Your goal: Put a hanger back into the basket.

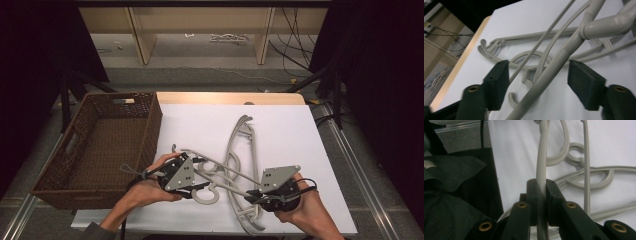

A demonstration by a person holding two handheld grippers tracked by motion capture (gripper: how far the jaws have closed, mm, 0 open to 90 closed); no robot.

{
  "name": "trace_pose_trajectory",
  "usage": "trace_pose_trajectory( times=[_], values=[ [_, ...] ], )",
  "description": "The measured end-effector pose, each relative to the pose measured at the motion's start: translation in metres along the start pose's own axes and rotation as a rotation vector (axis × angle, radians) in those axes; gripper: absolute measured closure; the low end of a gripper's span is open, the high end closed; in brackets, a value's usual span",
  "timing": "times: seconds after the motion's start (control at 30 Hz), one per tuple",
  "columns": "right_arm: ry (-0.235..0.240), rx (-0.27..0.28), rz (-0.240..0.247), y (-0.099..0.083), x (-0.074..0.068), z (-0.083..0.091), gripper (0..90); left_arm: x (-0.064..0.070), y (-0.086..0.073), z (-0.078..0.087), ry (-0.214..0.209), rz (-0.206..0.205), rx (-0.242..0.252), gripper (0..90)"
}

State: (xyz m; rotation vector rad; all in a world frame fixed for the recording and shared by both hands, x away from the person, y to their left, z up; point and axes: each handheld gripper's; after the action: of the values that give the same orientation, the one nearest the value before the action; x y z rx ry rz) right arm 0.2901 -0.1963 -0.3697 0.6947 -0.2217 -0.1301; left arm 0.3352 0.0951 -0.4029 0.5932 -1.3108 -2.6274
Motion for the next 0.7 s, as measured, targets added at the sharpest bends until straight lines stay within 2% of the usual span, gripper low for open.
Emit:
trace_pose_trajectory(
  times=[0.07,0.13,0.17,0.23,0.3,0.33,0.37,0.43,0.47,0.5,0.53,0.6,0.67,0.7],
  values=[
    [0.019,-0.002,0.007,0.0,0.0,0.0,83.2,0.001,0.0,-0.003,-0.036,-0.012,-0.012,45.1],
    [0.019,-0.004,0.011,0.0,0.0,-0.001,83.2,0.002,0.0,-0.004,-0.046,-0.014,-0.005,47.1],
    [0.033,0.001,0.016,0.001,-0.001,-0.002,83.2,0.002,0.0,-0.004,-0.069,-0.019,-0.009,55.5],
    [0.036,0.001,0.021,0.0,0.0,-0.002,83.2,0.003,-0.001,-0.004,-0.102,-0.048,-0.013,63.1],
    [0.033,0.009,0.039,-0.001,0.001,-0.002,83.2,0.002,0.0,-0.001,-0.126,-0.08,-0.005,66.4],
    [0.047,0.017,0.034,-0.002,0.001,-0.001,83.1,0.003,0.001,0.0,-0.126,-0.092,-0.005,67.4],
    [0.054,0.023,0.037,-0.003,0.002,0.0,83.0,0.003,0.002,0.002,-0.126,-0.12,-0.019,68.5],
    [0.058,0.028,0.045,-0.003,0.003,0.001,83.0,0.004,0.004,0.003,-0.131,-0.13,-0.028,70.2],
    [0.067,0.043,0.061,-0.004,0.005,0.003,82.4,0.005,0.007,0.006,-0.15,-0.146,-0.038,71.4],
    [0.067,0.043,0.061,-0.004,0.005,0.003,82.4,0.005,0.007,0.006,-0.15,-0.146,-0.038,72.8],
    [0.065,0.081,0.073,-0.007,0.008,0.007,81.1,0.007,0.009,0.007,-0.173,-0.126,-0.025,74.1],
    [0.066,0.101,0.071,-0.009,0.01,0.01,80.3,0.008,0.01,0.007,-0.187,-0.123,-0.024,77.3],
    [0.035,0.134,0.057,-0.012,0.018,0.017,77.5,0.009,0.012,0.007,-0.199,-0.098,-0.017,78.9],
    [0.035,0.134,0.057,-0.012,0.018,0.017,77.5,0.009,0.013,0.007,-0.201,-0.087,-0.019,78.9]
  ],
)
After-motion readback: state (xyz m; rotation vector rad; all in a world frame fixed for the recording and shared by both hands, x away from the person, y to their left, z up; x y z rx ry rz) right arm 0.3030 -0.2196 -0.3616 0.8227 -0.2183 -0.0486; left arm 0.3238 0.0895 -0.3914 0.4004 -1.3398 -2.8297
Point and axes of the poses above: each handheld gripper's, and its own axes: z roughly backward along the jaws, y roughly out of its top, x roughly to its right, and after that the axes turned 9 degrees about z, right-handed
